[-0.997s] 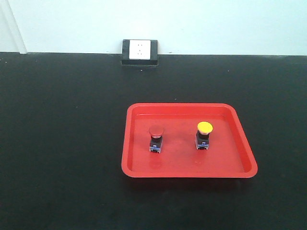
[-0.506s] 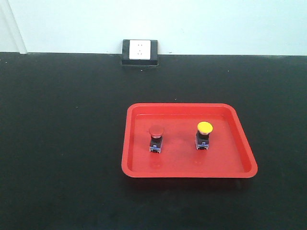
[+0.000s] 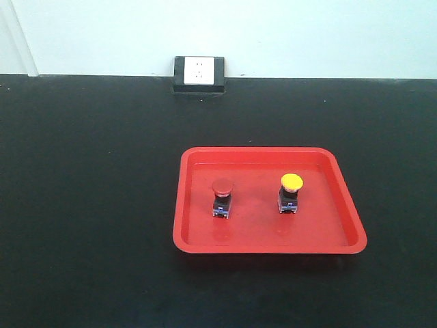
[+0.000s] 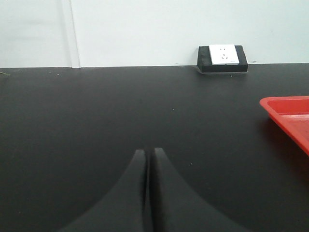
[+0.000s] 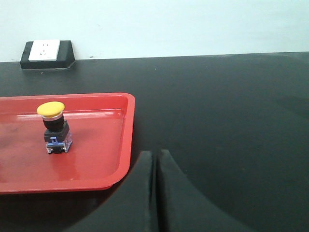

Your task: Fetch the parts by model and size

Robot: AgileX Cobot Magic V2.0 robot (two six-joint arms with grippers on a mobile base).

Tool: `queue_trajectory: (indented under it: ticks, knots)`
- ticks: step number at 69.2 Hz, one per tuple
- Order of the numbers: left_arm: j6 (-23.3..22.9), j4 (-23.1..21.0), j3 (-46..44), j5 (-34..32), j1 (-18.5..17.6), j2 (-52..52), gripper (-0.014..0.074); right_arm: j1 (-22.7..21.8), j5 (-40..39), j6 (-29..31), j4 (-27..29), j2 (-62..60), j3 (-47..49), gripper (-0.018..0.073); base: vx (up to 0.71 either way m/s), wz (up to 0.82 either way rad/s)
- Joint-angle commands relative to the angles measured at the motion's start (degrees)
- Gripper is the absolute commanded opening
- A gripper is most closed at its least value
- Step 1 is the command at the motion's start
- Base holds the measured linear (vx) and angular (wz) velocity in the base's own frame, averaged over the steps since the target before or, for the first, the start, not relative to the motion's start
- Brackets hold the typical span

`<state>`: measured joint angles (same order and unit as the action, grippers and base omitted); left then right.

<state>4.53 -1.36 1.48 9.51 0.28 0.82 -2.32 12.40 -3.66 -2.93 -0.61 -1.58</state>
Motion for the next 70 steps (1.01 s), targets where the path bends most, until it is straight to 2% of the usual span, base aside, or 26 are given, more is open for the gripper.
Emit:
queue_trajectory:
  ticks: [1,70]
  knots:
    - [-0.38,-0.62,-0.32,-4.26,-0.01,0.33,-0.0006,-0.41,-4.42,0.51,-0.33,-1.00,-0.53,-0.0009,0.00,0.00]
    - [-0.38,-0.62,-0.32,-4.26,-0.01,0.33,-0.0006,-0.41,-4.01,0.51,-0.28,-1.00,-0.53,-0.0009,0.00,0.00]
